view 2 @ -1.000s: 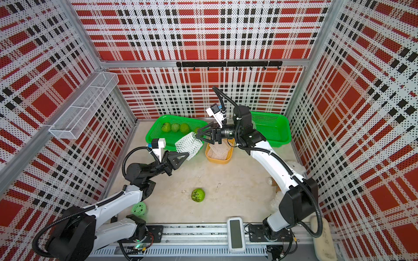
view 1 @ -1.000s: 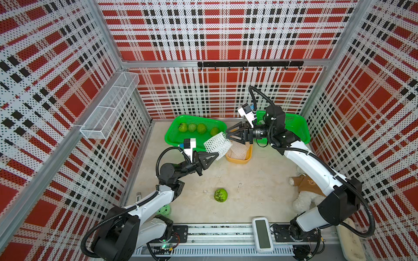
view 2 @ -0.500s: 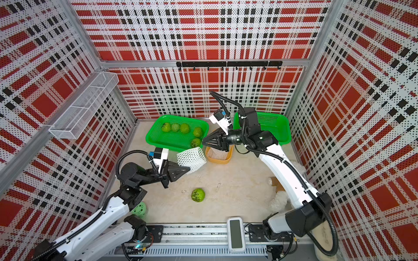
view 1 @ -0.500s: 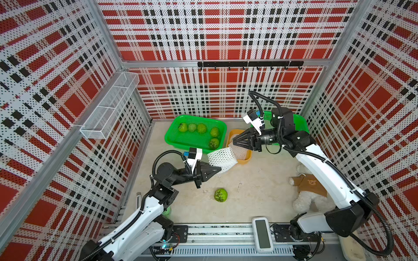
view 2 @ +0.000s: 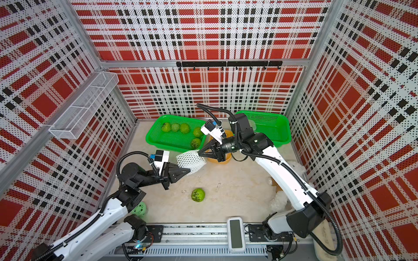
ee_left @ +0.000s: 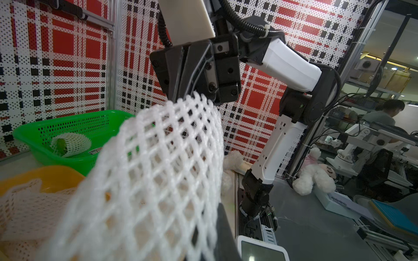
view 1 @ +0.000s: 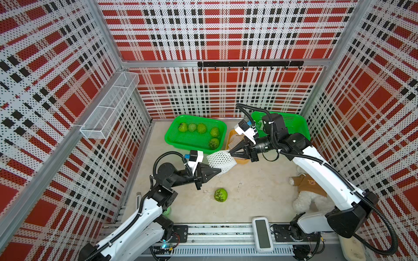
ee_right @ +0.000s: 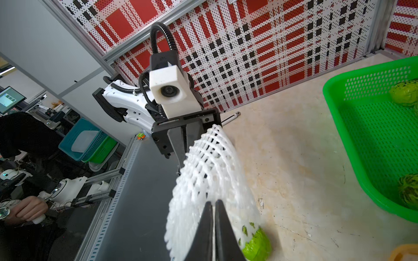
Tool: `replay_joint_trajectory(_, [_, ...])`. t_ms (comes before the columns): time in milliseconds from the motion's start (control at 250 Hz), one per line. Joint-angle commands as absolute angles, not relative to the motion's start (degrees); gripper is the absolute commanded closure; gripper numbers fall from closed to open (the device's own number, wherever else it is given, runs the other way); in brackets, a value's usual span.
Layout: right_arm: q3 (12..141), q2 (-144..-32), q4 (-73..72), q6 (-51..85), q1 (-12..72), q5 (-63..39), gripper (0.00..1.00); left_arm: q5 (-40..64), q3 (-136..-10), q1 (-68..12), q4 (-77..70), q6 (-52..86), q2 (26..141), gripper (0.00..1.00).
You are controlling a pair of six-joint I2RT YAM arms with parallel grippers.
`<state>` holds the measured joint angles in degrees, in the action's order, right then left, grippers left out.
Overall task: Sleeve custard apples in foam nets
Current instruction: Open the foam net.
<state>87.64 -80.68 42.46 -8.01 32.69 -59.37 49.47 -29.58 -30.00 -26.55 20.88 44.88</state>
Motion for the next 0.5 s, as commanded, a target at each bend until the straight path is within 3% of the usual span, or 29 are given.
replay_joint_trajectory(0, [87.42,-78.65,42.12,-9.97,33.29,-60.07,0.92,49.02,-28.99,-30.25,-26.63,19.61,43.61,1.00])
replay_joint_trajectory(328, [87.41,-81.02,37.95,-9.37,38.84,-61.74,0.89,50.54,-30.67,-32.13,-25.85,20.44,46.08,1.00])
replay_joint_trajectory(428, [86.32,-81.39,36.14,-8.03,38.95,-61.69,0.76,49.61,-32.54,-33.11,-19.37,19.05,45.74,1.00])
replay_joint_trajectory(496, [85.23,-81.50,35.17,-7.20,38.98,-61.08,0.57,47.29,-33.90,-33.57,-13.25,17.06,44.39,1.00])
